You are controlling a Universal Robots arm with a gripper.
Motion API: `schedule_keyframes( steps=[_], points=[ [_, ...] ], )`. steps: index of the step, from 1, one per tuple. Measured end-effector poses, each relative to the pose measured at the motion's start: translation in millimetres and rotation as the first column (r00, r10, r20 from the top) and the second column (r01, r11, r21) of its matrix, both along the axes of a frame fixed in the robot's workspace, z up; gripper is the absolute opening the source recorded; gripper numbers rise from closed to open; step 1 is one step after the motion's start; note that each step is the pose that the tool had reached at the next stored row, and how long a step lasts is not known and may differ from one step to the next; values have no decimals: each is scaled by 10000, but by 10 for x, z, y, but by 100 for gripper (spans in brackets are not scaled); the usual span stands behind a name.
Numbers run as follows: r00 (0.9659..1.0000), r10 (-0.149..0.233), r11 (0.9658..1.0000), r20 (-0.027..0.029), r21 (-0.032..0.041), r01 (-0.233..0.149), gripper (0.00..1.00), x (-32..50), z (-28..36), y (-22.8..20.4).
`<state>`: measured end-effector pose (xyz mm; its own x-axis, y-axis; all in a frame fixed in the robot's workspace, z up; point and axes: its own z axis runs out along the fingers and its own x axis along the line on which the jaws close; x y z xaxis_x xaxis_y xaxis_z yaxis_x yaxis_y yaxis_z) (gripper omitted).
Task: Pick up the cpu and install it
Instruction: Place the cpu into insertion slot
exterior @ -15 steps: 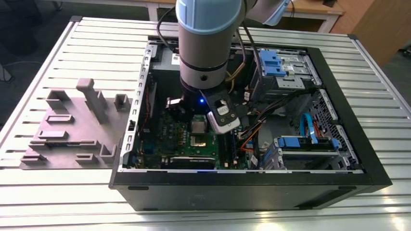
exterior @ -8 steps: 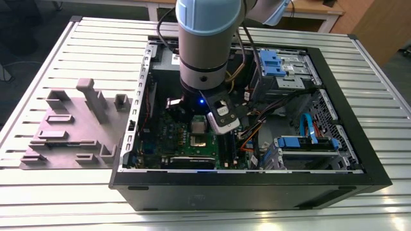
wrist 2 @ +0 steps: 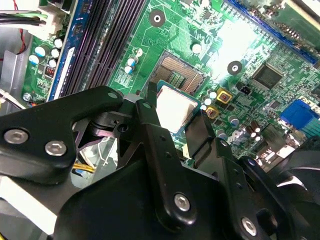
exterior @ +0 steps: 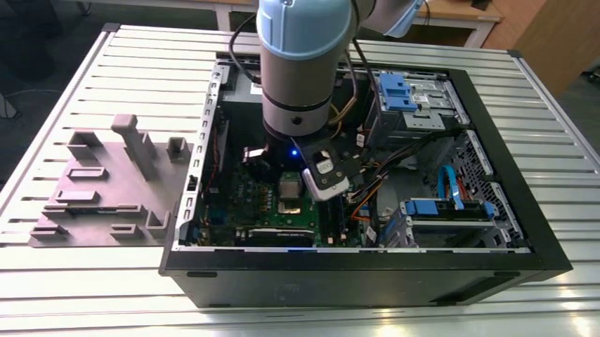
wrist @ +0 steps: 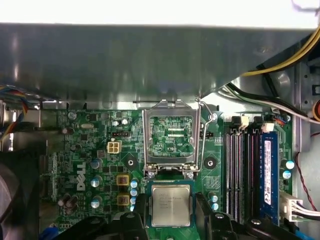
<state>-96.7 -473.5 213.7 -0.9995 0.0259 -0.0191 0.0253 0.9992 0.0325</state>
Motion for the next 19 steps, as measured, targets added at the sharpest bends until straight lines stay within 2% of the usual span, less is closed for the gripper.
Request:
schedule_keyframes(
  steps=[4, 10, 19],
  points=[
    [10000, -1, 10000, 0, 1, 1, 47, 0, -31, -37],
    [10000, -2, 10000, 1, -21, 2, 47, 0, -118, -56],
    [10000, -1, 9998, -1, -193, 1, 47, 0, -208, -58]
  ],
)
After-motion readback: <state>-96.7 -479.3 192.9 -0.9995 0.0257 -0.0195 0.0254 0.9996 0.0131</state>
